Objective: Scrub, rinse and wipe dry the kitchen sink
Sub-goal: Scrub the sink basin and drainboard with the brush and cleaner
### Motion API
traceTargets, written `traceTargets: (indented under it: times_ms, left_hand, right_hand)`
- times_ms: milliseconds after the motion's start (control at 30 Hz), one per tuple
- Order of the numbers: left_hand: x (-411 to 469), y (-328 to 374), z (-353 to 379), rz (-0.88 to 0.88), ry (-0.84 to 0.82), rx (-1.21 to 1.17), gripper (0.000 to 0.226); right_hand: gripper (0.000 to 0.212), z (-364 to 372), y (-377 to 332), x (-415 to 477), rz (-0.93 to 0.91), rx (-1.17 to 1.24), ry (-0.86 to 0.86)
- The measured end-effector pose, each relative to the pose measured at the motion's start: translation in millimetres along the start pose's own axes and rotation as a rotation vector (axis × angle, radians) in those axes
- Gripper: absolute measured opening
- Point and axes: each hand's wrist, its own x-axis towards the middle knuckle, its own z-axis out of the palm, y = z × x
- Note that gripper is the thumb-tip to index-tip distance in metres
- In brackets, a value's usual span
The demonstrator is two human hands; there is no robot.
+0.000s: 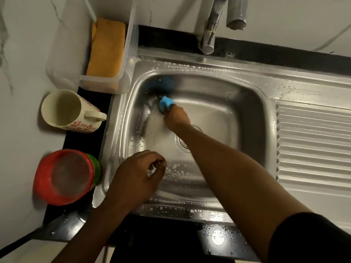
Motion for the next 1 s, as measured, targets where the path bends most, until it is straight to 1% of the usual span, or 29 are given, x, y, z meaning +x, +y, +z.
traceTargets:
  times_ms: [67, 133, 200, 233, 300, 400, 500, 533, 633, 700, 767, 800, 867, 933, 1000]
  left_hand:
    - [-1, 3, 2, 0.002, 0.003, -0.01, 0.009]
    - [-1, 5, 5, 0.005, -0.004, -0.018, 0.008]
    - [0, 6, 8, 0.024, -0.014, -0.01, 0.006]
    - [0, 6, 8, 0.029, -0.023, -0.012, 0.005]
    - [1, 6, 7, 0.032, -0.036, -0.013, 0.005]
    - [7, 3, 1, 0.038, -0.004, -0.007, 0.006]
    - [10, -3, -6, 0.018, 0.014, -0.015, 0.008]
    - [10, -4, -8, 0.013, 0.008, -0.01, 0.009]
    - [10, -8, -7, 0.016, -0.012, 0.015, 0.011]
    - [8, -8, -5, 0.019, -0.011, 0.015, 0.011]
    - [6, -7, -2, 0.022, 0.007, 0.005, 0.009]
    - [4, -6, -2, 0.016, 0.017, -0.002, 0.008]
    - [0, -3, -1, 0.007, 0.011, -0.012, 0.007]
    - [-4, -2, -1, 0.007, 0.004, -0.025, 0.007]
    - [-6, -3, -3, 0.011, 0.014, -0.021, 0.007]
  right_hand:
    - [0.034, -32, 37, 1, 0.042, -0.027, 0.07]
    - [0.031, -66, 85, -7, 0.17, -0.023, 0.202]
    - [0.033, -89, 120, -19, 0.28, 0.028, 0.335]
    - [0.034, -91, 127, -20, 0.32, 0.076, 0.38]
    - [0.034, -80, 115, -15, 0.345, 0.209, 0.411]
    - [0.034, -44, 64, 2, 0.295, 0.332, 0.357]
    - [0.035, -1, 15, 1, 0.17, 0.428, 0.243]
    - [0.035, 12, 2, 0, 0.122, 0.392, 0.184]
    - [0.031, 31, -18, 0, 0.039, 0.149, 0.03]
    - [0.036, 27, -10, -6, -0.05, -0.022, -0.023]
    - [0.039, 11, 16, -17, -0.079, -0.145, -0.062]
    - [0.037, 0, 33, -22, -0.065, -0.181, -0.045]
    - [0.034, -29, 69, -24, 0.021, -0.213, 0.049]
    - [0.031, -56, 93, -21, 0.118, -0.191, 0.146]
    - [0.031, -67, 92, -13, 0.177, -0.119, 0.214]
